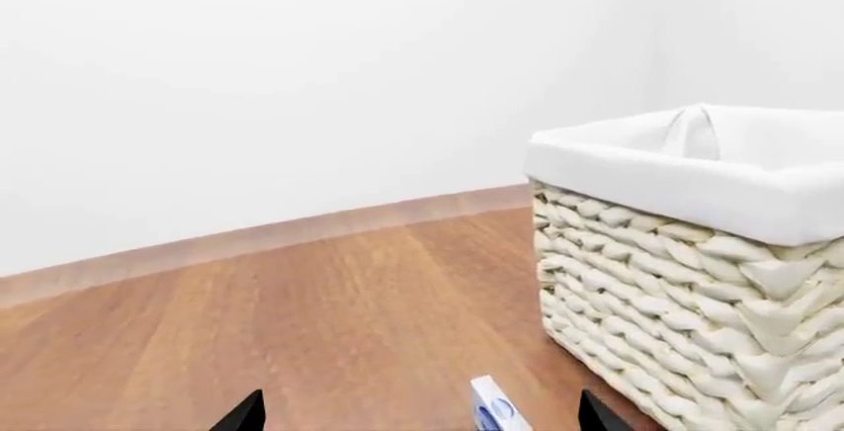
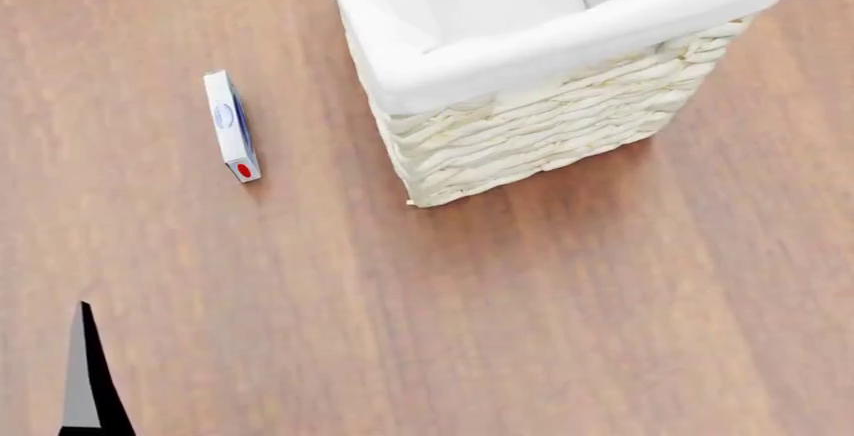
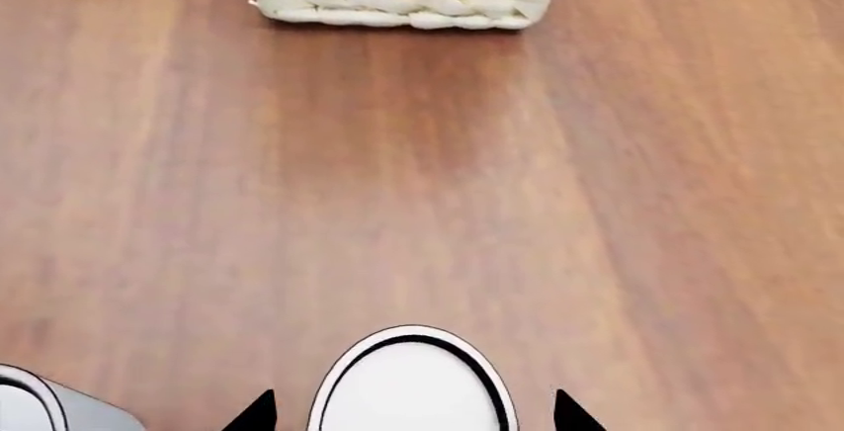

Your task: Pick up the alphabet soup and the cream cheese box, and put them in the basket.

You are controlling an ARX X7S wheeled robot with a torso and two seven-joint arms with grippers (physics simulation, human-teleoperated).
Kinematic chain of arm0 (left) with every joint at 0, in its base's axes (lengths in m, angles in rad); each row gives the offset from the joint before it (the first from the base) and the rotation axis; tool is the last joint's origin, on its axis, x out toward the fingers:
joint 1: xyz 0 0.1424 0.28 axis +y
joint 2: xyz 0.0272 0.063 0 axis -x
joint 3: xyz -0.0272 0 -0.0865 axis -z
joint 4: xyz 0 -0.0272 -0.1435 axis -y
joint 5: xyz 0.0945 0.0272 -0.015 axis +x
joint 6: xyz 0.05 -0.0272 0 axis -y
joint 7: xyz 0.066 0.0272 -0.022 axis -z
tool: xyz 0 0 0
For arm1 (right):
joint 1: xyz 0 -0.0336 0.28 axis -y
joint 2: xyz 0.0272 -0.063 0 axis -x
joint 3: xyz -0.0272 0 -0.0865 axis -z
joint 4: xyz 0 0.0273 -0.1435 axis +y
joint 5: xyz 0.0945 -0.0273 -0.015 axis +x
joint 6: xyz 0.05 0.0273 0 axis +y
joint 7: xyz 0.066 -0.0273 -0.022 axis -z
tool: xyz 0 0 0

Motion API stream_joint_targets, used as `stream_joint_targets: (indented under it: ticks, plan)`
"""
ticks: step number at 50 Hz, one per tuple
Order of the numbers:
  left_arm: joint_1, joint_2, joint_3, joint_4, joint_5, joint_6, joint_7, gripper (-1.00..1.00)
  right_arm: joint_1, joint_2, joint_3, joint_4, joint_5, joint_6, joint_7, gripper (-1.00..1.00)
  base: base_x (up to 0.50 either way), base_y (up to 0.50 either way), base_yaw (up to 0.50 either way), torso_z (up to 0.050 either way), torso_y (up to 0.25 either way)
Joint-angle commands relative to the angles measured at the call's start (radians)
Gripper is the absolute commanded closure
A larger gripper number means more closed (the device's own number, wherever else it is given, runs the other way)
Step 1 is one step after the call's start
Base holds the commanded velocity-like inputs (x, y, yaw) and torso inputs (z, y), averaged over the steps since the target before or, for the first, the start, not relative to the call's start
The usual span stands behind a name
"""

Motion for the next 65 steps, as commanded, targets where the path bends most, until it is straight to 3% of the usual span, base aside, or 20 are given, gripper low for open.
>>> stream_joint_targets:
  ticks: [1,65]
  plan:
    - [0.0,-0.002,0.0,-0.001,0.004,-0.003,-0.008,-1.0,0.009,-0.007,-0.006,0.045,0.01,-0.024,-0.007,-1.0,0.0,0.0,0.0,0.0,0.0]
    - [-0.006,-0.013,0.013,-0.006,0.013,-0.016,-0.03,-1.0,0.063,-0.07,-0.09,0.337,0.004,-0.213,-0.06,-1.0,0.0,0.0,0.0,0.0,0.0]
